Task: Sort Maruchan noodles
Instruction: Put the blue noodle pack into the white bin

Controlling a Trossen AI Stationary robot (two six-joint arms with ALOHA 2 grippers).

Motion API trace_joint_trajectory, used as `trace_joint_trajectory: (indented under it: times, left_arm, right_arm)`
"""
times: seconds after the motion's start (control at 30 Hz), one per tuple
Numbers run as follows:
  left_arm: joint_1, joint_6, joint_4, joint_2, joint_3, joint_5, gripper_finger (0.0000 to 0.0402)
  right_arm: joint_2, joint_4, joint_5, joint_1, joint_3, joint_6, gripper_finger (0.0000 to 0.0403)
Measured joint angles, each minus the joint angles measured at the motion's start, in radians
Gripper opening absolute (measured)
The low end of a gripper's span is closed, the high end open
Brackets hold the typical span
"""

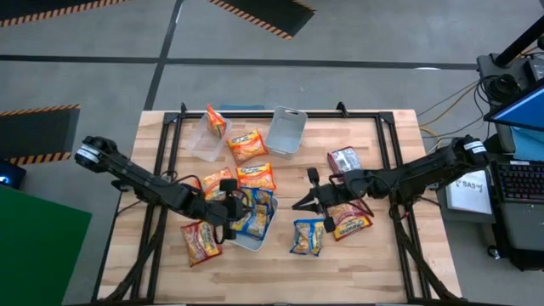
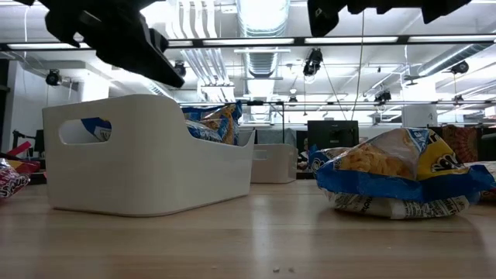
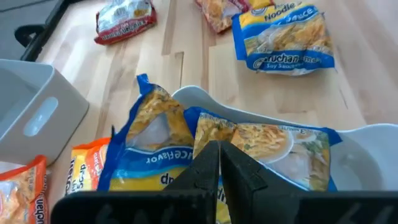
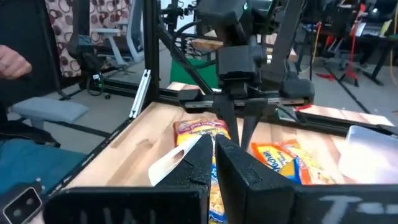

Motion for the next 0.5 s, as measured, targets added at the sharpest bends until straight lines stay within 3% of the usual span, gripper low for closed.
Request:
trace_joint_trajectory:
  times: [0.5]
  left_arm:
    - [-0.003, -0.021, 0.193, -0.02, -0.145, 0.109, 0.0]
  right_arm:
    - [-0.163, 0.182, 0.0, -0.038, -0.209, -0.063, 0.0009]
